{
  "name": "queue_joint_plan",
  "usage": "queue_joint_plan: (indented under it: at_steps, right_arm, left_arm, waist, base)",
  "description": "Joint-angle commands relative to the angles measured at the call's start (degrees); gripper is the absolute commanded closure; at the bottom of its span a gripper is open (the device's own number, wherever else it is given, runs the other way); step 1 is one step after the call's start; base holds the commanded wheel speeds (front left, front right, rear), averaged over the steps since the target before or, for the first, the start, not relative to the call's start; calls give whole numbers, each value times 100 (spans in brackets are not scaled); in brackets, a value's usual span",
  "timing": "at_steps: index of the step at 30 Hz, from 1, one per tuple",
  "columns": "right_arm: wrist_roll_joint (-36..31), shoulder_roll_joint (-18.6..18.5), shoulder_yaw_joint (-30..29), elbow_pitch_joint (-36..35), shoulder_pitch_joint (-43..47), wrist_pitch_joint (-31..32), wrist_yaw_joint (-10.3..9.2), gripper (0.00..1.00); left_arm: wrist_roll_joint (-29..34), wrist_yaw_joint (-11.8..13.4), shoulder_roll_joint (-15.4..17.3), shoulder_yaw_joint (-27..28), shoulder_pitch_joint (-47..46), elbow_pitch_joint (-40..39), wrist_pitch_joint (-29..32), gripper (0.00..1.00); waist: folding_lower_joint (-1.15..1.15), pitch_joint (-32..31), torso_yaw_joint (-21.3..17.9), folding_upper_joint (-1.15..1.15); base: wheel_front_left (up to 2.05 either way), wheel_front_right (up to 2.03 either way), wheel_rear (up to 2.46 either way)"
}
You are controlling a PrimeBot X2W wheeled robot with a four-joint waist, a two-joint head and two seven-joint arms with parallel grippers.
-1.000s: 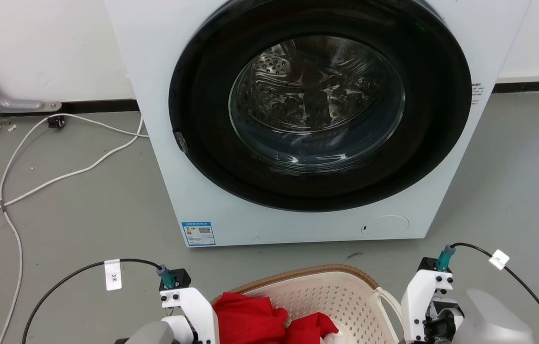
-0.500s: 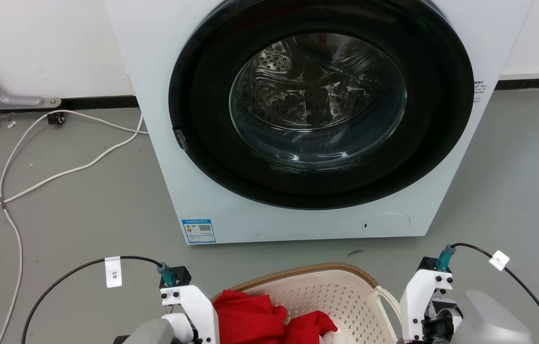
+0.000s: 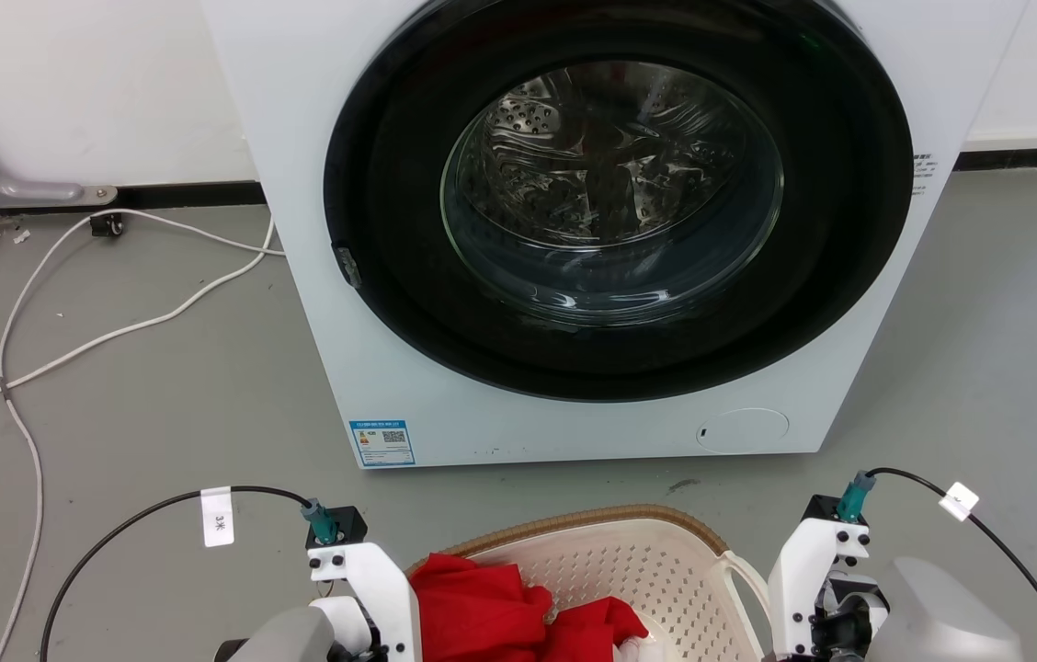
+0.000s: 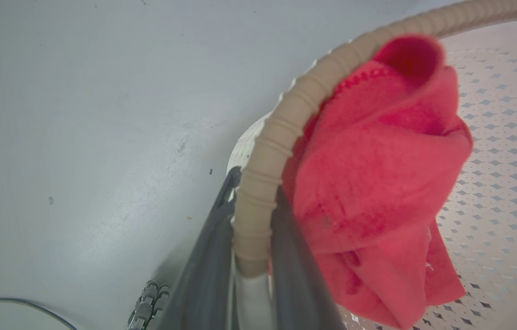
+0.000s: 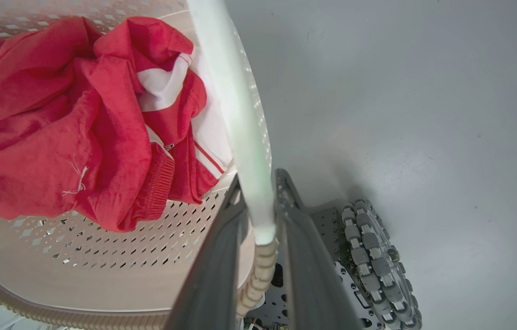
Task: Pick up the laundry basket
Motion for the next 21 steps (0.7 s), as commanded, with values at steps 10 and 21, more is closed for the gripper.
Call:
queue_joint_plan:
  at_steps: [10, 21]
  right_arm:
    - [-3, 123, -69, -33, -74, -1, 0, 100]
    - [-45, 120, -106, -33, -83, -7, 0, 100]
  left_arm:
    - [-85, 4, -87, -43, -66, -38, -36, 100]
    - [-133, 11, -98, -76, -70, -38, -55, 100]
  waist:
    - [0, -2, -8, 0]
    - [0, -4, -5, 0]
  base:
    - [0, 0, 0]
    - [0, 0, 0]
